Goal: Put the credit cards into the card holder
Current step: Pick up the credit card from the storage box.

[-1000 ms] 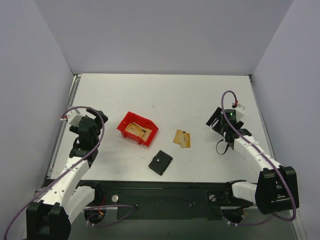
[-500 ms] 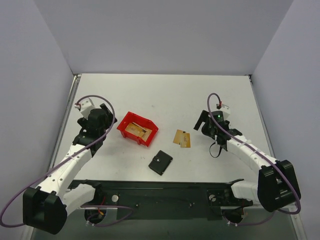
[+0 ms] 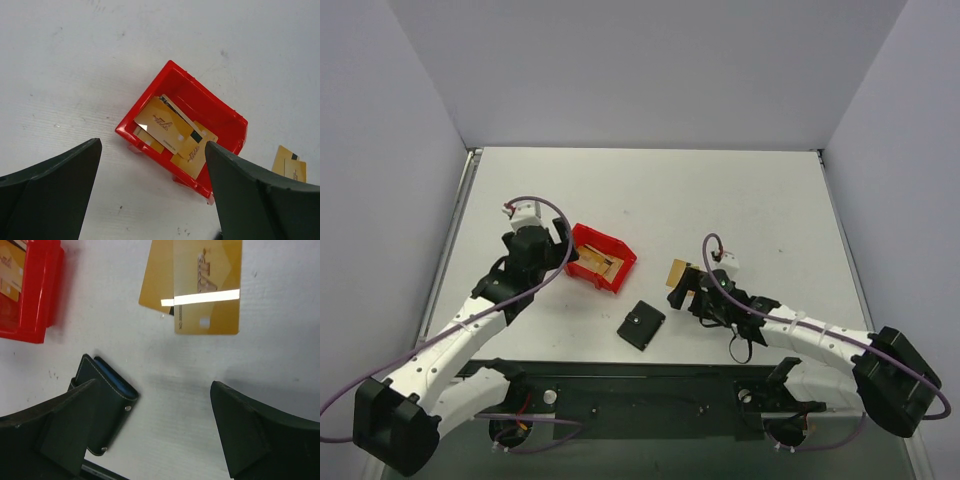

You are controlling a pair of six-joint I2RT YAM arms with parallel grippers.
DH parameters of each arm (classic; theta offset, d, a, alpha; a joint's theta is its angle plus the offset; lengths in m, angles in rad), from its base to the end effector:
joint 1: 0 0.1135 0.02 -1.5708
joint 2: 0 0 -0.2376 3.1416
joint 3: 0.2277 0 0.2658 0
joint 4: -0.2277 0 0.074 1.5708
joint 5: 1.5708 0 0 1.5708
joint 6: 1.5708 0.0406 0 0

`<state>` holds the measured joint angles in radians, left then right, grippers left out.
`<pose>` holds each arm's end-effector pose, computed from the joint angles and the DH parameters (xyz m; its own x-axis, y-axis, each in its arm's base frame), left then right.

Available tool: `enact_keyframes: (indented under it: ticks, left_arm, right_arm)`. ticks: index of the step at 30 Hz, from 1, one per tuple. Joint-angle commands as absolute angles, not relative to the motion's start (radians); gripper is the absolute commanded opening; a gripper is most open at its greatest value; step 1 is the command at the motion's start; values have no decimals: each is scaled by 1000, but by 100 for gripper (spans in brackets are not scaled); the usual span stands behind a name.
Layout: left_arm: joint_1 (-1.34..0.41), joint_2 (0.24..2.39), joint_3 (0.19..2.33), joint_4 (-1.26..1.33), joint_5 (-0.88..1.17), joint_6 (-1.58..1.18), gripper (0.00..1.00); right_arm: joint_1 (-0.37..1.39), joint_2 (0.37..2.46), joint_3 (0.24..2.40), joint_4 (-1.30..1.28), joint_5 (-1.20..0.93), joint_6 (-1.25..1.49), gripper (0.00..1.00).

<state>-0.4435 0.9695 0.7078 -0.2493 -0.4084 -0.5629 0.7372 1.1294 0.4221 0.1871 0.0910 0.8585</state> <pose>0.2312 -0.0920 0.2460 -0.4168 -0.3442 -0.8413 -0.1673 0.9388 -0.3012 0.1902 0.1677 0.1488 -0.7030 0.3798 -0.6013 -0.1208 0.7694 0.6272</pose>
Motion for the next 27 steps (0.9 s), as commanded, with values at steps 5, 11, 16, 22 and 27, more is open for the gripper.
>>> enact_keyframes:
  ticks: [5, 11, 16, 22, 27]
  left_arm:
    - [-529, 994, 755, -201, -385, -505, 96]
    - [-551, 1012, 767, -192, -356, -472, 96]
    - [-558, 1015, 756, -180, -331, -477, 95]
    - [-569, 1029, 759, -176, -314, -476, 95]
    - [-575, 1045, 765, -175, -307, -474, 95]
  right_arm:
    - [896, 1209, 333, 373, 123, 1107, 85]
    - [954, 1322, 302, 526, 117, 1124, 84]
    - [959, 1379, 305, 574, 66, 1144, 79]
    - [960, 1335, 301, 456, 77, 1187, 75]
    - [960, 1218, 291, 266, 115, 1215, 75]
